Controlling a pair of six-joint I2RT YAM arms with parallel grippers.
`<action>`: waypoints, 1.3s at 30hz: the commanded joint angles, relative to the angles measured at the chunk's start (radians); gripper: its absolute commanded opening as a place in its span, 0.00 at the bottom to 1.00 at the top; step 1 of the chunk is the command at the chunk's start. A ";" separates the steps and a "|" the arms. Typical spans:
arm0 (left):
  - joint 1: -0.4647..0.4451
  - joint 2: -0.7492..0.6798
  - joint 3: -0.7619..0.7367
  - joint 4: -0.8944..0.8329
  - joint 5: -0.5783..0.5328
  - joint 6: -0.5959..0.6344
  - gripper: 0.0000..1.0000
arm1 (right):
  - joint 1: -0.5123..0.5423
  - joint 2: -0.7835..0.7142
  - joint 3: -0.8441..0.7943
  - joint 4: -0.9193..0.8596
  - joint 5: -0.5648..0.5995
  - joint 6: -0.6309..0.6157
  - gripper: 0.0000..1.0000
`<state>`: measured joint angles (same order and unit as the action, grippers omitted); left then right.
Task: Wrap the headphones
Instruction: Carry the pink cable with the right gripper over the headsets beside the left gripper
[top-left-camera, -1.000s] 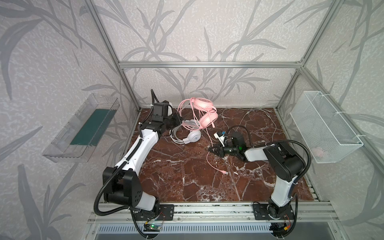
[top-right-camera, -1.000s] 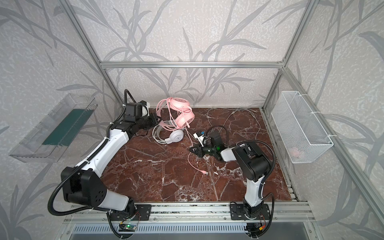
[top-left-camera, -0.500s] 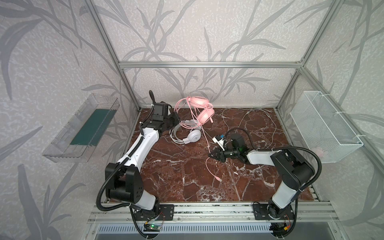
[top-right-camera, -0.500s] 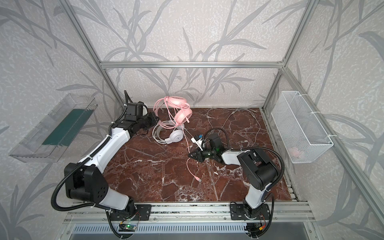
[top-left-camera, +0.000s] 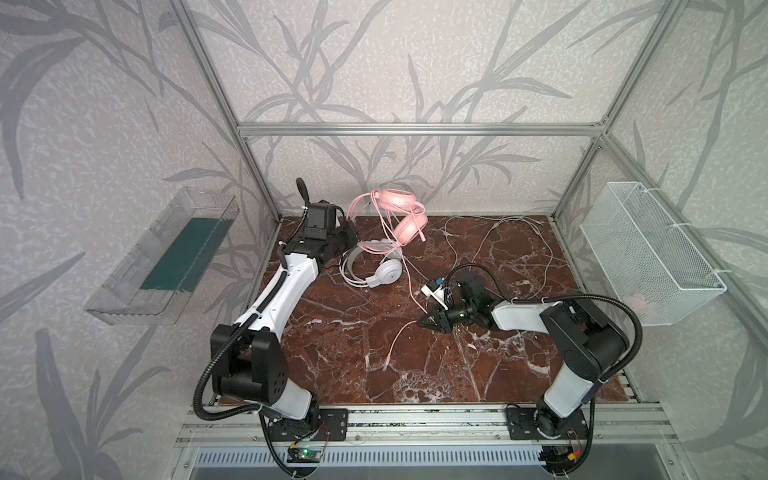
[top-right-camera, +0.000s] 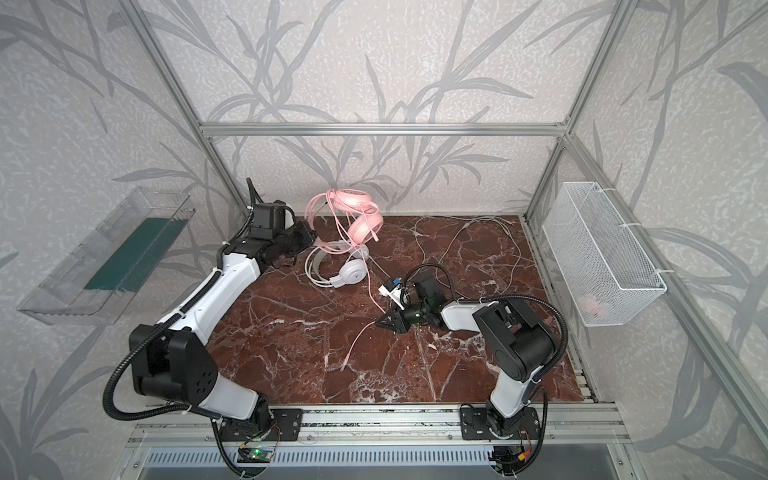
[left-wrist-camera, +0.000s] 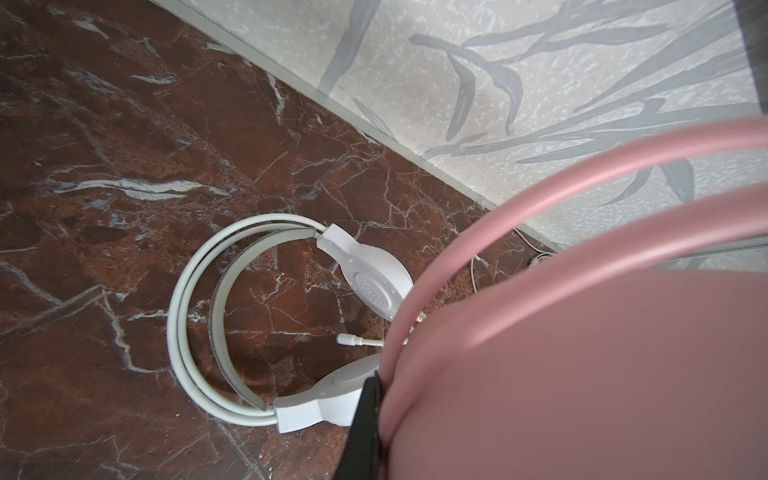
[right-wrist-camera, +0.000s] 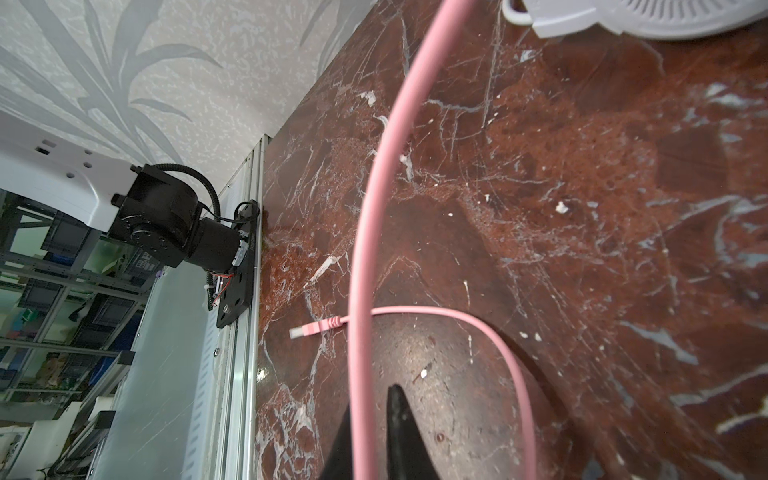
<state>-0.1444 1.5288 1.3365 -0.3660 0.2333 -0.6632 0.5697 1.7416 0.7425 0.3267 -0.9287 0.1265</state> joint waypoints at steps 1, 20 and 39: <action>0.006 -0.001 0.041 0.053 -0.026 -0.019 0.00 | 0.014 -0.078 0.009 -0.079 -0.014 -0.053 0.06; -0.069 0.088 0.102 -0.145 -0.273 0.124 0.00 | 0.173 -0.241 0.428 -0.921 0.142 -0.539 0.00; -0.218 0.219 0.261 -0.357 -0.344 0.471 0.00 | 0.146 -0.226 0.767 -1.330 0.405 -0.907 0.00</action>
<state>-0.3618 1.7527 1.5455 -0.6987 -0.1028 -0.2512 0.7246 1.5242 1.4658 -0.8948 -0.5934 -0.6880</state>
